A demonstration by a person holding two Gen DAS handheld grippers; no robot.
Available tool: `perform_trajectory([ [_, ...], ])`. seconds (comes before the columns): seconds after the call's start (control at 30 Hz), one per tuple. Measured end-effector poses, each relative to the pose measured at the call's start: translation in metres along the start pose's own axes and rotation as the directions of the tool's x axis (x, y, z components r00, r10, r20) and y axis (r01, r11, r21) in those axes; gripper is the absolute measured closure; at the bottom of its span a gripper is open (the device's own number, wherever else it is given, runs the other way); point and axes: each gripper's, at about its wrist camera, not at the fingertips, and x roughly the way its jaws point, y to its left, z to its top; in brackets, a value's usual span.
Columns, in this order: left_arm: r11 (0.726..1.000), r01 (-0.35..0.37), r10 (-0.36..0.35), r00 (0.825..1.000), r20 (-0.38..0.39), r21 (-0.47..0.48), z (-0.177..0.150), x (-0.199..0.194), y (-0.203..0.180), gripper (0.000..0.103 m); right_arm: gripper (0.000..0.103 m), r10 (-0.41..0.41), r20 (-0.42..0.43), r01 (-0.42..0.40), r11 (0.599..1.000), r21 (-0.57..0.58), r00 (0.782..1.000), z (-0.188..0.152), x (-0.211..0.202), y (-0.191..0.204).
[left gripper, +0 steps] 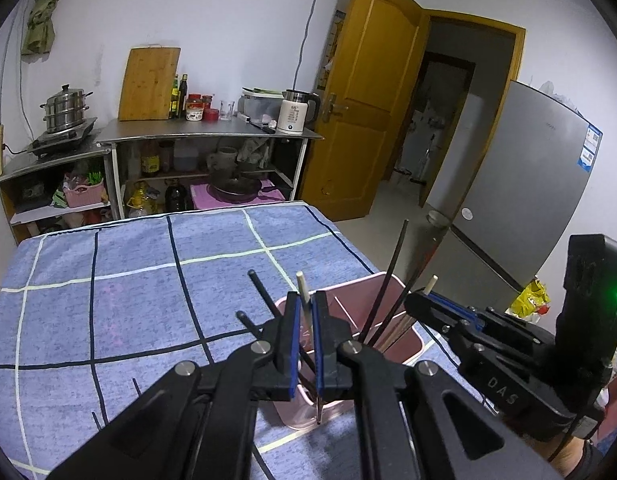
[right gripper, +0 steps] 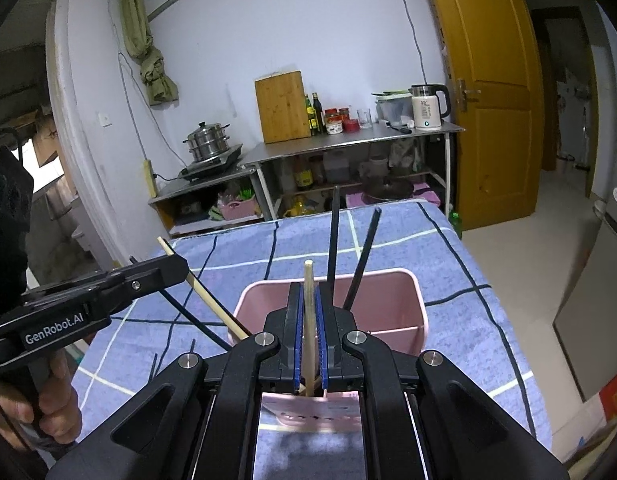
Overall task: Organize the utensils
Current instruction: 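Lower both wooden chopsticks into the basket and open both tools, then move both tools back over the last two chopsticks on the cloth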
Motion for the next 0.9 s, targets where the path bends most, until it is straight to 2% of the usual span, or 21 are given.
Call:
perform_trajectory([
  [0.13, 1.000, -0.005, 0.005, 1.000, 0.023, -0.005, 0.002, -0.011, 0.002, 0.092, 0.091, -0.010, 0.024, 0.010, 1.000, -0.011, 1.000, 0.003, -0.011, 0.004],
  [0.2, 1.000, -0.009, 0.009, 0.999, 0.034, -0.003, 0.002, -0.017, 0.002, 0.088, 0.091, -0.015, 0.032, 0.015, 1.000, -0.013, 0.999, 0.004, -0.015, 0.006],
  [0.47, 1.000, -0.026, 0.027, 0.996, 0.081, -0.010, 0.001, -0.047, 0.008, 0.084, 0.090, -0.021, 0.049, 0.022, 1.000, -0.009, 0.999, 0.002, -0.035, 0.011],
  [0.9, 0.997, -0.069, 0.073, 0.992, 0.102, -0.043, -0.038, -0.086, 0.022, 0.081, 0.089, 0.018, 0.060, -0.015, 0.998, -0.062, 0.998, -0.020, -0.061, 0.043],
])
